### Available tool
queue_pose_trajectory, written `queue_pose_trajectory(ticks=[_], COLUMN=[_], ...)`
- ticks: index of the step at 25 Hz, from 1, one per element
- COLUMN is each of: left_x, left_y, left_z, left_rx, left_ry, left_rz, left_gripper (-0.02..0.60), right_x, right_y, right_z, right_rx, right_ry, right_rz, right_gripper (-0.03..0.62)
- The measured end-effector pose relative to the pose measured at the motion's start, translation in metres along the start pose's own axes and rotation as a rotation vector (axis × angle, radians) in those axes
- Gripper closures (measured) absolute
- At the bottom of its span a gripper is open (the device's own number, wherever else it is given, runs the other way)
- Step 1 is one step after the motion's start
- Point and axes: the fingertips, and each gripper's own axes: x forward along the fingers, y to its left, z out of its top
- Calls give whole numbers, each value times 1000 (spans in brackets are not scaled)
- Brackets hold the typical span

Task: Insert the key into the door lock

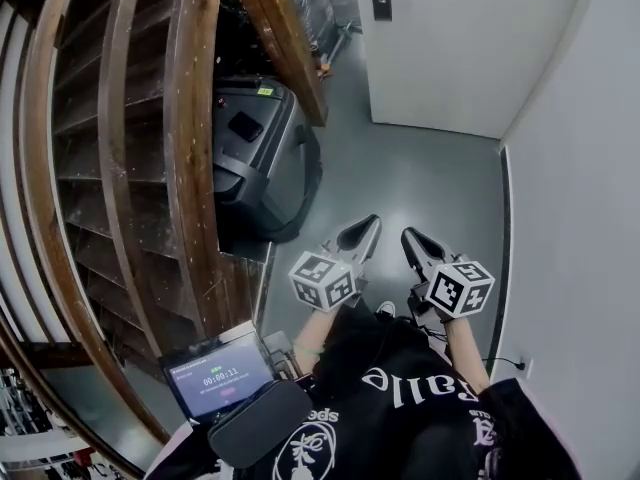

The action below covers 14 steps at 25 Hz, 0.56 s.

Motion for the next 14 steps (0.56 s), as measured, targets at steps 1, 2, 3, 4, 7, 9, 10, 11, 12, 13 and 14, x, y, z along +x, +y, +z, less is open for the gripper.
queue_pose_trajectory(ticks=[1,2,3,4,7,9,10,11,12,13,14], left_x=[1,2,3,4,8,11,13,16,19,21,24], left_y=[-2,-4,-6,-7,-9,-11,-11,-11,-11,-11,-11], left_z=[0,0,-1,-1,-1,-1,-2,-2,-2,-2,-2], left_rx=[4,8,11,15,25,33,37,42,48,55,61], left_ry=[2,4,5,6,9,13,17,22,28,34,40], left_rz=[-2,-5,-8,-9,-13,-19,-23,-28,-33,-38,-42], left_gripper=[577,577,577,577,577,577,577,577,575,577,577], right_x=[-1,-2,-2,-2,-2,-3,-3,-4,-4,-3,-3], right_y=[0,0,-1,-2,-4,-5,-7,-9,-11,-13,-15], right_z=[1,1,1,1,1,4,6,7,10,12,15], right_rx=[-1,-3,-5,-6,-11,-13,-13,-13,-13,-12,-11], right_ry=[-2,-2,-1,1,1,-5,-8,-12,-16,-20,-24], right_rz=[2,3,4,5,8,8,6,4,0,-3,-7], right_gripper=[560,560,560,560,560,560,560,560,560,560,560])
